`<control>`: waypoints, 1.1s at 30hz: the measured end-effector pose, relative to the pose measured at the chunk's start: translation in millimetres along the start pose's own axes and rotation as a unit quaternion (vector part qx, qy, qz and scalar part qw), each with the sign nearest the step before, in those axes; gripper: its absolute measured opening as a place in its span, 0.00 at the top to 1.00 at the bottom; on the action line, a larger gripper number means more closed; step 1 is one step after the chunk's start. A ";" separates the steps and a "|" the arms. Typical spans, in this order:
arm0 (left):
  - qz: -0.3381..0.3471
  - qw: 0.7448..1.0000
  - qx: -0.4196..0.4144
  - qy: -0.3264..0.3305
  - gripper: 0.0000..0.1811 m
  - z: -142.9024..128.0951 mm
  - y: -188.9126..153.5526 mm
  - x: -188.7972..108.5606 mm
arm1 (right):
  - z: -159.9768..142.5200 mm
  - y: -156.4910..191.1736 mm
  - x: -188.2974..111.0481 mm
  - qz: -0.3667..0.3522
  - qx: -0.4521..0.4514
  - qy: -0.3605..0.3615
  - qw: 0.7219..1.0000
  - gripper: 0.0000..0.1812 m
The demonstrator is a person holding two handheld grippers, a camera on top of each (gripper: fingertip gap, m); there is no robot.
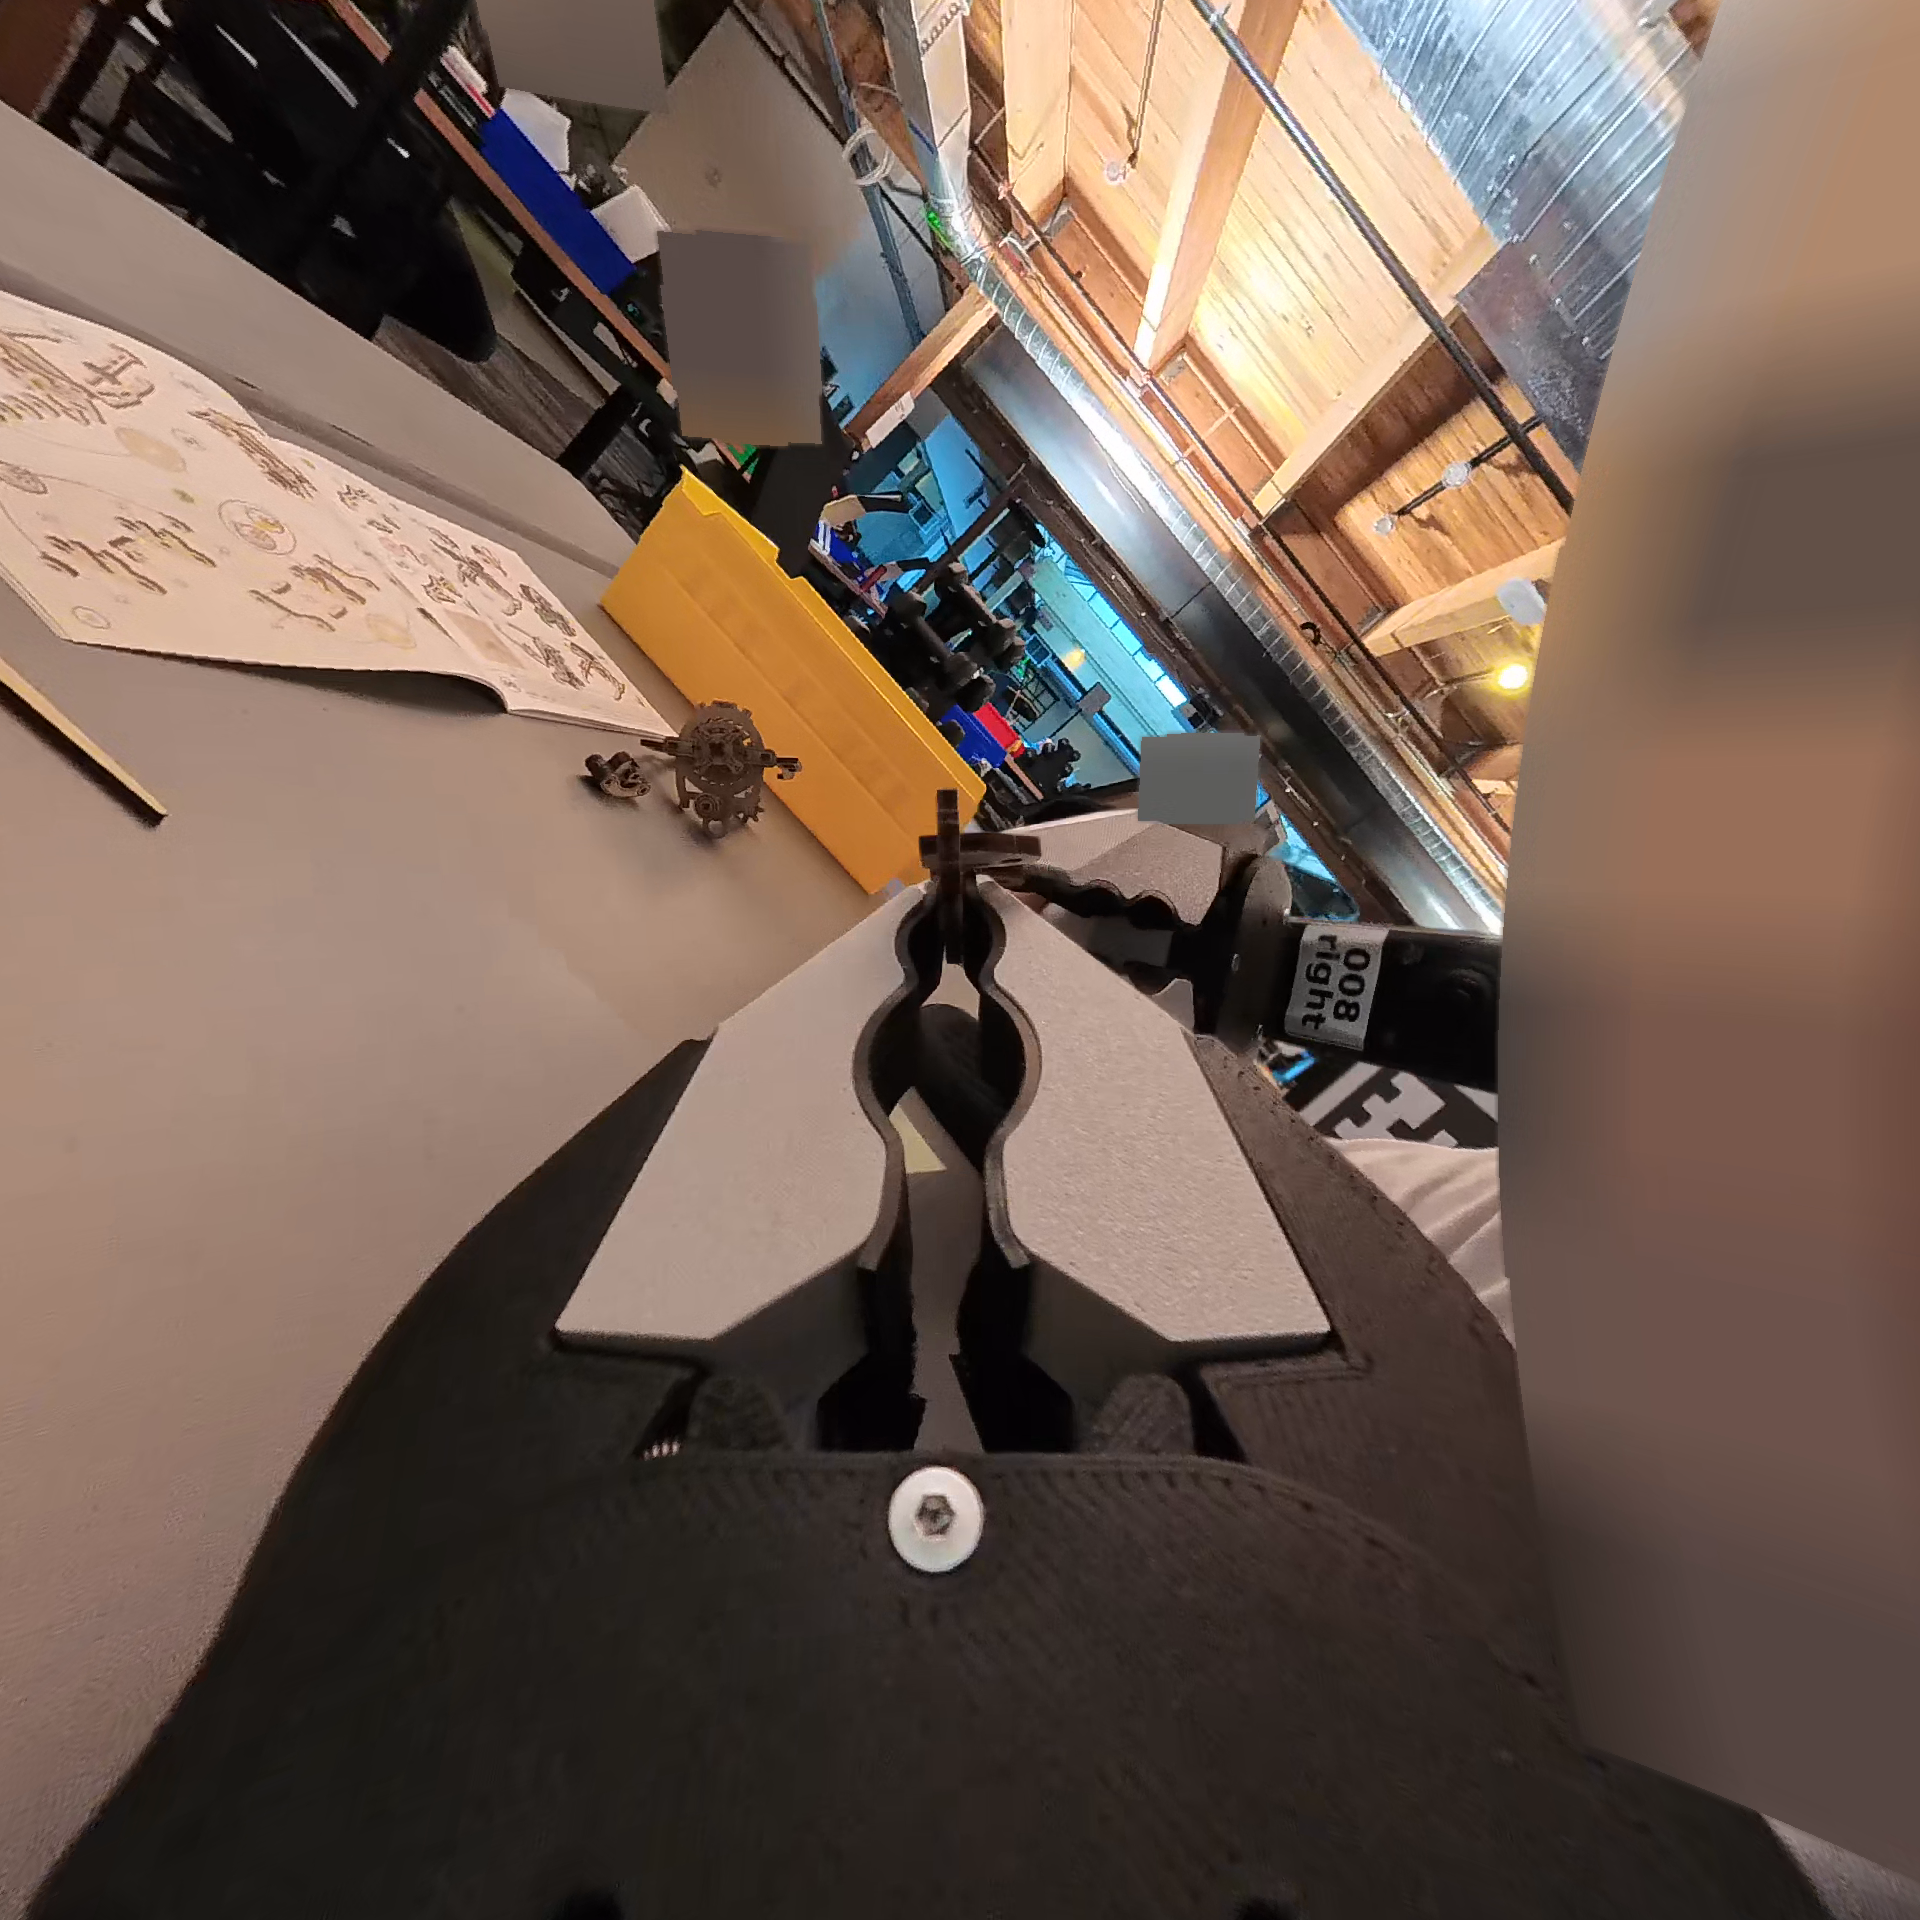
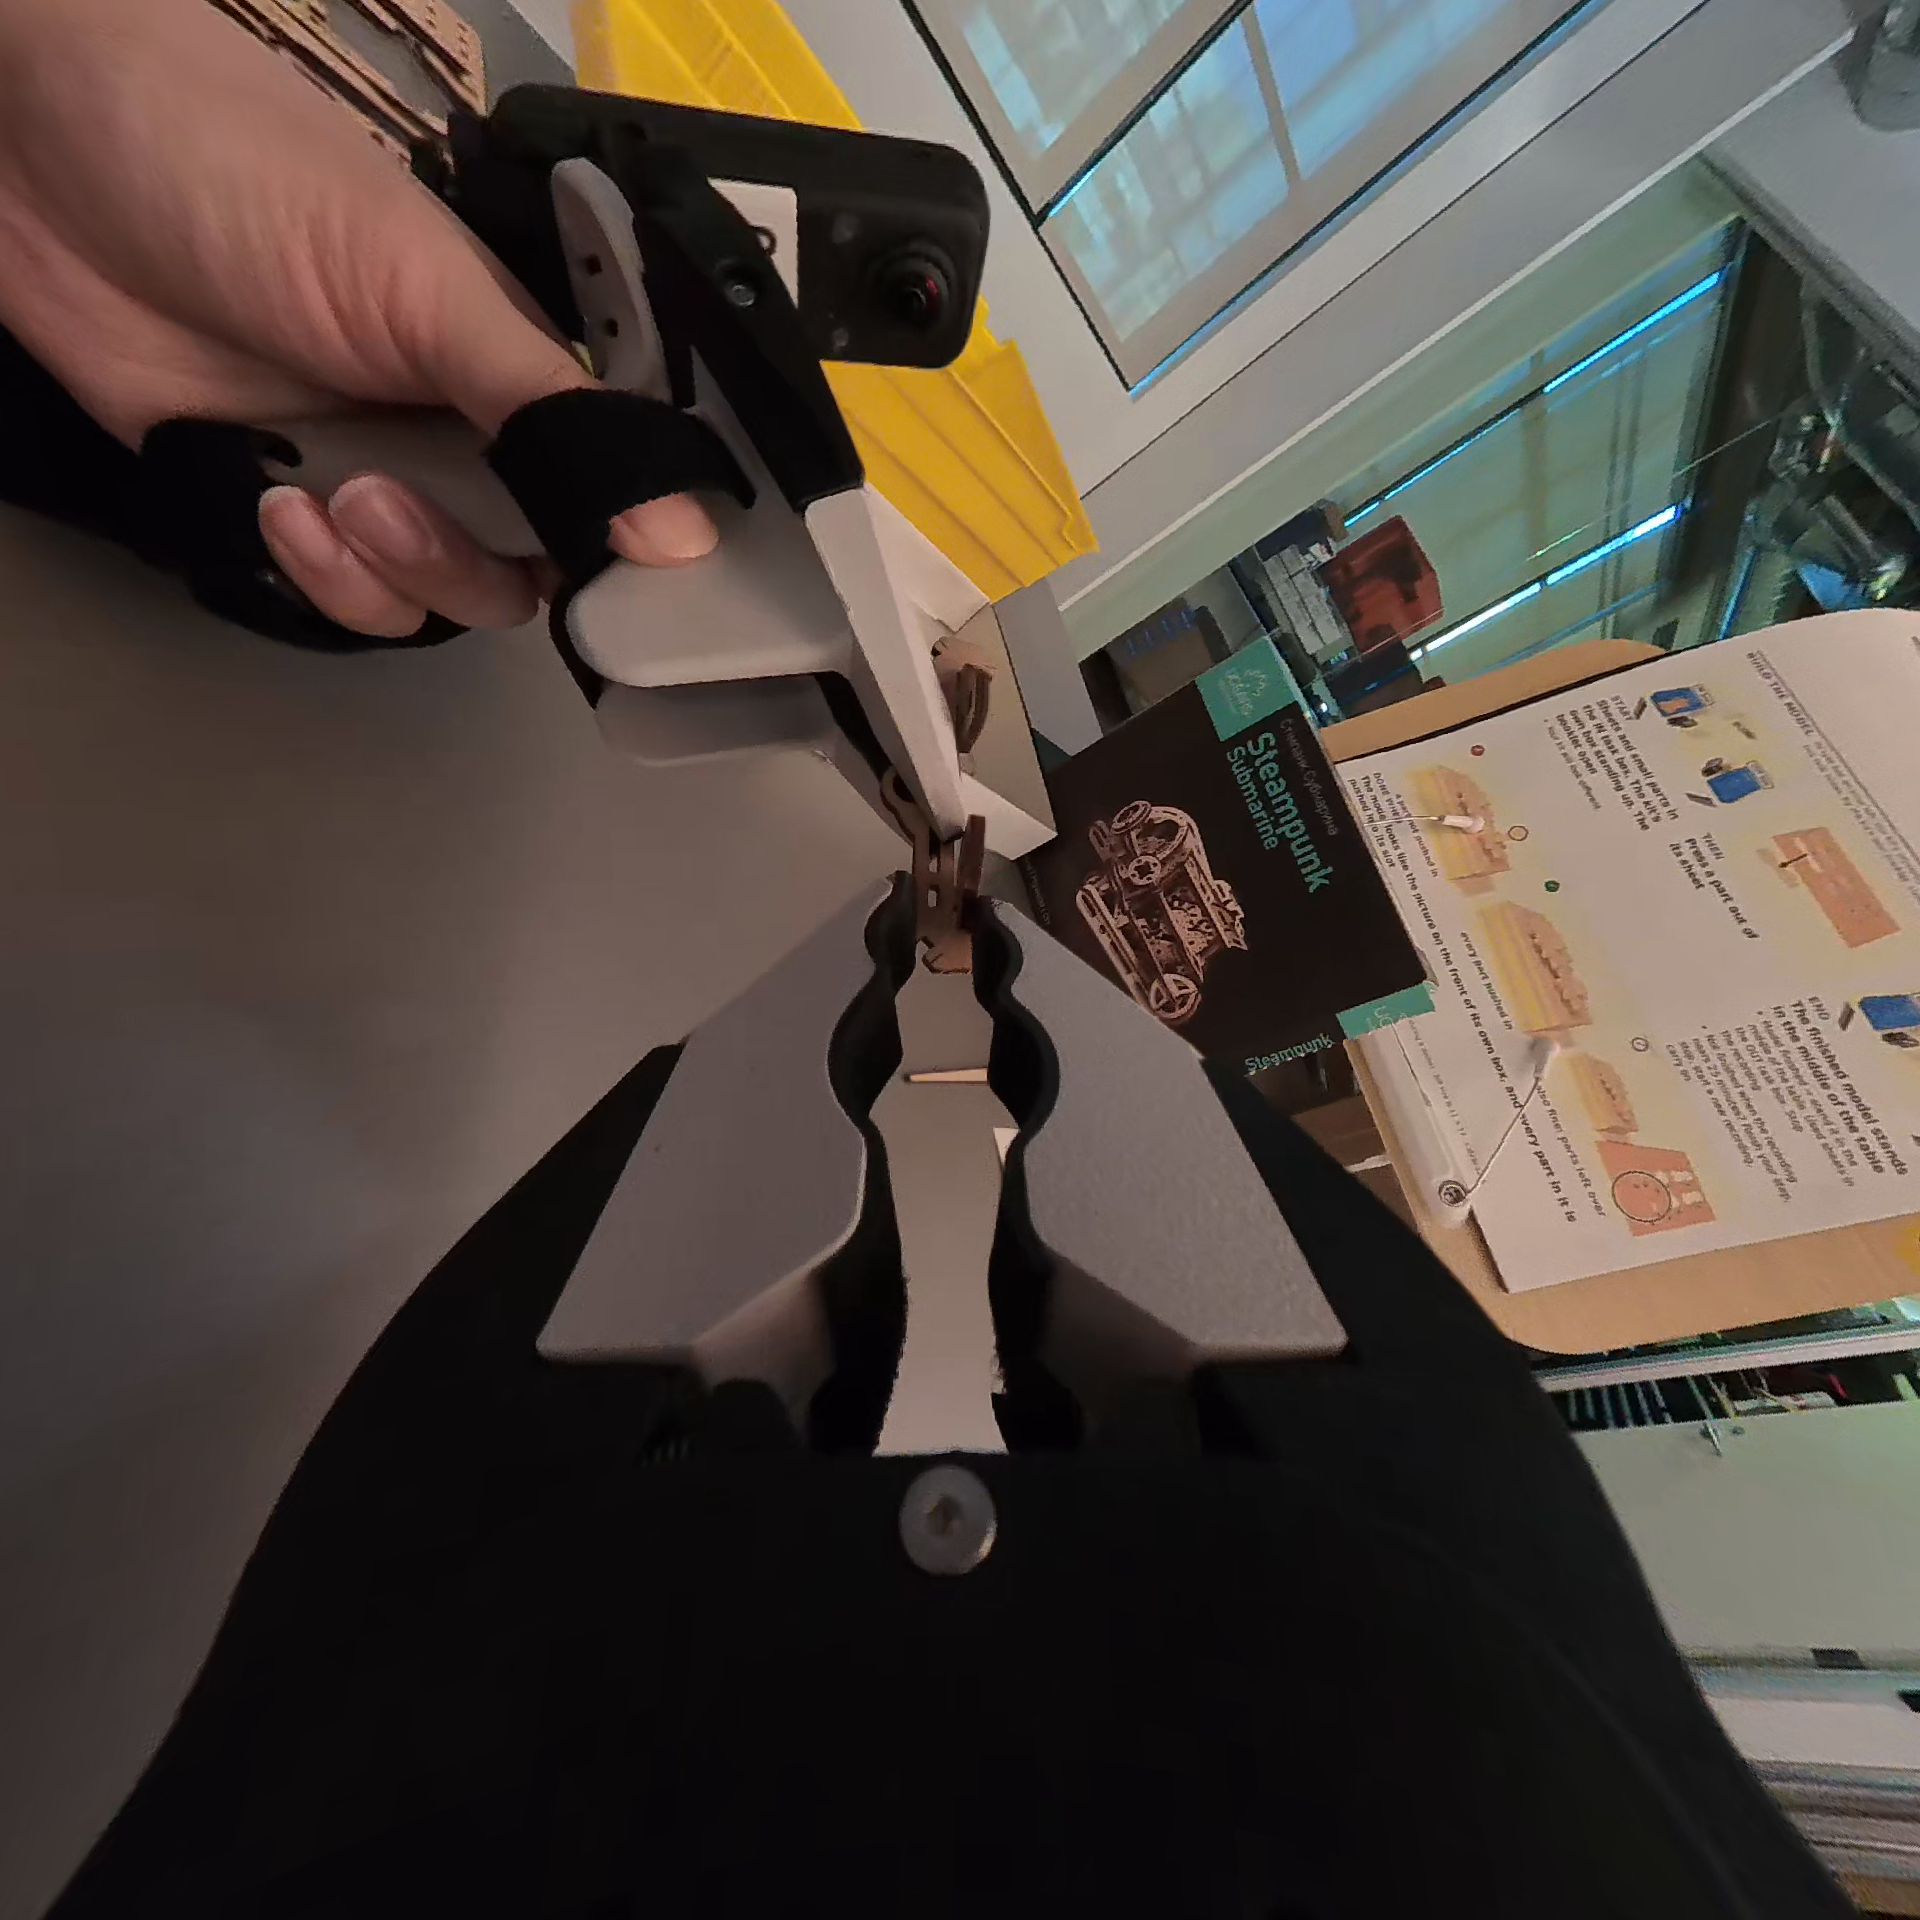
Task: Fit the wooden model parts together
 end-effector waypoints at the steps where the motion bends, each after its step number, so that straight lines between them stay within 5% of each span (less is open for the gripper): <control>1: 0.003 1.000 0.003 0.000 1.00 -0.3 0.3 -0.1 | -0.2 0.4 0.1 0.002 -0.003 0.002 1.000 0.95; 23: -0.011 1.000 0.022 0.004 1.00 0.2 -6.7 -0.1 | 5.3 -5.5 -5.0 0.001 -0.031 -0.022 0.999 0.99; 25: -0.004 0.999 0.027 -0.018 1.00 5.9 -4.5 -3.8 | 4.1 -7.7 -4.7 -0.001 -0.004 -0.021 1.000 0.87; 33: -0.012 0.999 -0.020 -0.036 1.00 12.8 2.3 -6.9 | -0.6 -19.1 -9.1 -0.005 0.098 -0.059 0.993 0.87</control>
Point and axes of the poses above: each gripper's, where its closed fingertips meet, x out along the fingers, z out of its top, y = z × x across the jaws, the point moved 4 cm from there along -x, back along the fingers, and after that the axes turned 13 degrees about -x, right-handed, at the moved point
